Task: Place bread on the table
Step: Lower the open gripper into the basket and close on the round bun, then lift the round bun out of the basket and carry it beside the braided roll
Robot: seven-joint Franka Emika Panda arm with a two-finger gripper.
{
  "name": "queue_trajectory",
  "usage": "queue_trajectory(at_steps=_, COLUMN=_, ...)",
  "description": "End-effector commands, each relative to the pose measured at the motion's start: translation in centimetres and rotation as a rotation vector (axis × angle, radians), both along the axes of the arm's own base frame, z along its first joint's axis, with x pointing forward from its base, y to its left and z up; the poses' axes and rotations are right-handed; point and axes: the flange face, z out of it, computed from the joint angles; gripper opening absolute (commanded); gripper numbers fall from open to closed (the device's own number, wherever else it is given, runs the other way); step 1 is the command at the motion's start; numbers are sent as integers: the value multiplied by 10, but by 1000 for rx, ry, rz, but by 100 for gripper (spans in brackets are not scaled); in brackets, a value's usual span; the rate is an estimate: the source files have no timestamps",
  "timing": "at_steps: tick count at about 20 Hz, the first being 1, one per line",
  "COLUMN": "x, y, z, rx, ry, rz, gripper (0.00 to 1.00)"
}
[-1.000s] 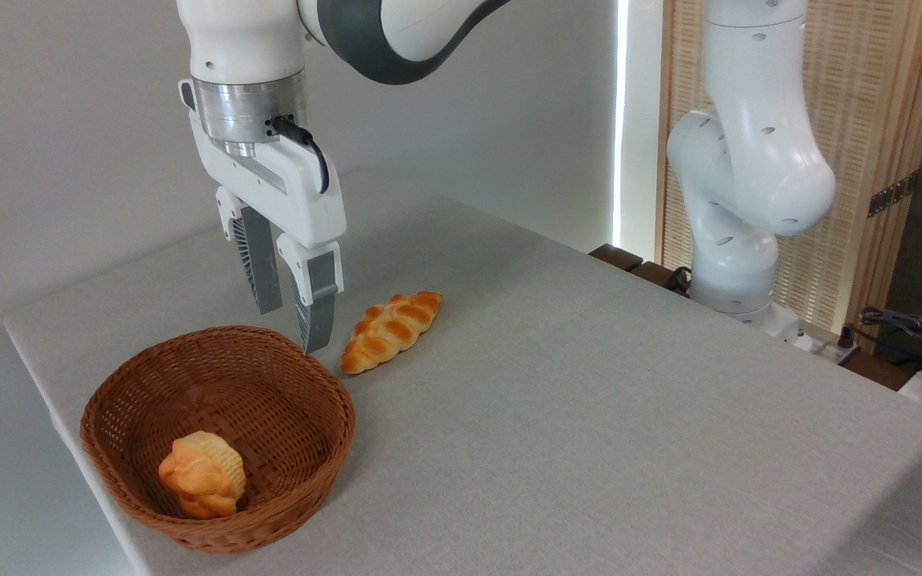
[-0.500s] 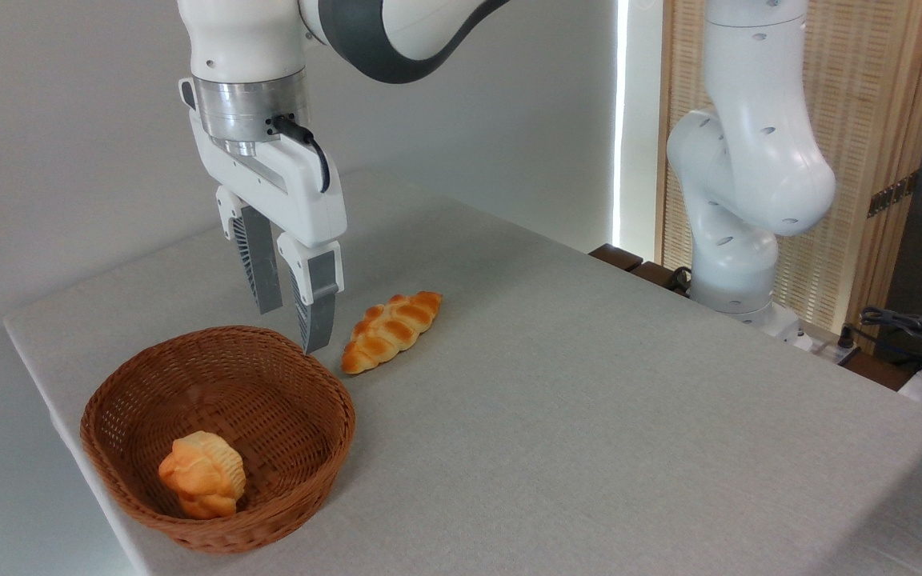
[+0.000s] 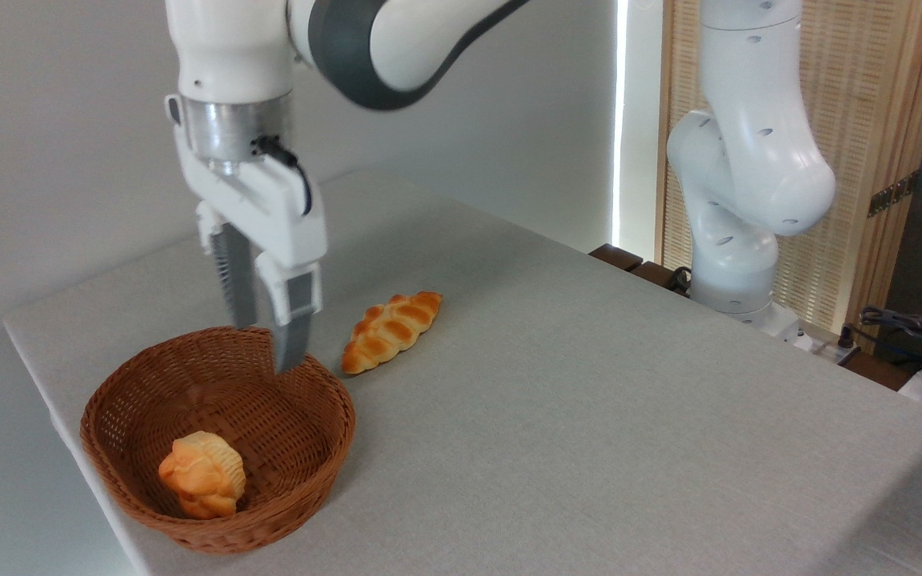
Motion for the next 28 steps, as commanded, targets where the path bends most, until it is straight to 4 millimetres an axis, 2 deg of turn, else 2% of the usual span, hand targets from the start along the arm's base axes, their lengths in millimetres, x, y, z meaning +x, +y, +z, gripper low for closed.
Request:
queue_trajectory(at_steps=1, x=25, y=0, z=-17, rx=-27, ry=-82, rz=37, gripper=100)
queue_trajectory(at_steps=6, x=53, y=0, z=-47, rx=-17, ry=-195, rz=60, gripper=100)
queue_trajectory(at_steps=10, x=58, y=0, z=-63, rx=-7, ry=-185, rz=60, gripper=100)
queue_trajectory(at_steps=14, x=64, y=0, z=-93, rx=20, ry=-147, rz=52, gripper=100)
queue_trajectory(at_steps=20, x=67, y=4, z=-110, rx=93, ry=-134, rz=16, gripper=99)
queue_trajectory(at_steps=21, x=67, y=4, z=-111, rx=98, ry=-133, rz=15, gripper=95)
queue_trajectory(at_steps=22, x=67, y=4, z=-110, rx=98, ry=-135, rz=16, gripper=85)
queue_trajectory(at_steps=24, x=67, y=4, z=-108, rx=94, ry=-137, rz=16, gripper=52)
queue_trajectory(at_steps=25, x=67, y=4, z=-107, rx=94, ry=-139, rz=15, gripper=44)
queue_trajectory(at_steps=28, x=67, y=3, z=-106, rx=94, ry=-139, rz=12, gripper=42)
